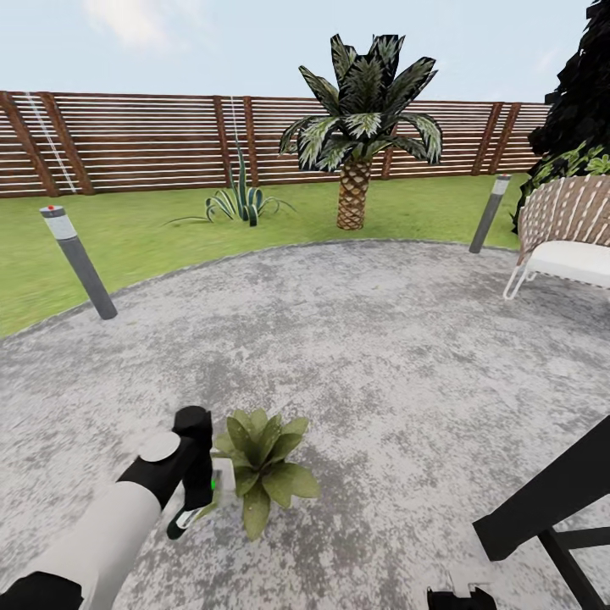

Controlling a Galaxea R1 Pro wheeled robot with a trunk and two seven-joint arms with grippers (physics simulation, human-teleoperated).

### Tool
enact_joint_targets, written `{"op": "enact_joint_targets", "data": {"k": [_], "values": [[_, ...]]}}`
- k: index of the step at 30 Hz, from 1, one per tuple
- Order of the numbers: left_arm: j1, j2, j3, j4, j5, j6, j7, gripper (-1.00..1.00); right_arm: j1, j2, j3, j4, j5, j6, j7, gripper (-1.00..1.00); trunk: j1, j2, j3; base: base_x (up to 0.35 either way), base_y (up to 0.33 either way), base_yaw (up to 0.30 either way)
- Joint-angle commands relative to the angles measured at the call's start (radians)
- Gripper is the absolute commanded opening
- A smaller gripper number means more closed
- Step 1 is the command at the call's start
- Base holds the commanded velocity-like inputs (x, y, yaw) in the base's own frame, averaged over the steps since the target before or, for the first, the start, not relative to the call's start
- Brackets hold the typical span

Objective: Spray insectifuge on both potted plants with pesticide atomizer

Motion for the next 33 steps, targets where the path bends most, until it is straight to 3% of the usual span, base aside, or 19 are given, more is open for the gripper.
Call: {"op": "enact_joint_targets", "data": {"k": [1, 20, 25, 27, 28, 29, 33], "values": [[0.0, -0.001, -0.004, -0.001, -0.003, 0.018, -0.006, -1.0, 0.0, 0.0, 0.009, 0.0, -0.009, -0.003, -0.002, 1.0, 0.0, 0.0, -0.001, 0.0, 0.0, 0.0], [0.002, -0.003, -0.001, 0.0, -0.002, 0.036, 0.0, -1.0, 0.0, -0.001, 0.009, 0.0, -0.009, -0.005, -0.002, 1.0, 0.0, 0.0, -0.001, -0.076, 0.101, 0.0], [0.045, -0.012, -0.001, -0.002, -0.002, 0.04, 0.003, -1.0, 0.0, -0.001, 0.009, 0.0, -0.009, -0.022, -0.002, 1.0, 0.0, 0.0, -0.001, 0.0, 0.0, 0.0], [0.07, -0.017, 0.003, -0.003, 0.0, 0.062, 0.013, -1.0, 0.0, 0.001, 0.01, 0.0, -0.009, -0.023, -0.002, 1.0, 0.0, 0.0, -0.001, 0.0, 0.0, 0.0], [0.072, -0.021, 0.004, -0.003, 0.0, 0.122, 0.025, -1.0, 0.0, 0.003, 0.01, 0.0, -0.01, -0.022, -0.002, 1.0, 0.0, 0.0, -0.001, 0.0, 0.0, -0.055], [0.072, -0.023, 0.003, -0.004, 0.001, 0.139, 0.027, -1.0, 0.0, 0.004, 0.01, 0.0, -0.011, -0.022, -0.002, 1.0, 0.0, 0.0, 0.0, 0.0, 0.0, -0.122], [0.072, -0.048, 0.003, -0.006, -0.001, 0.168, 0.034, -1.0, 0.0, 0.005, 0.01, 0.0, -0.011, -0.022, -0.001, 1.0, 0.0, 0.0, 0.001, 0.0, 0.0, -0.202]]}}
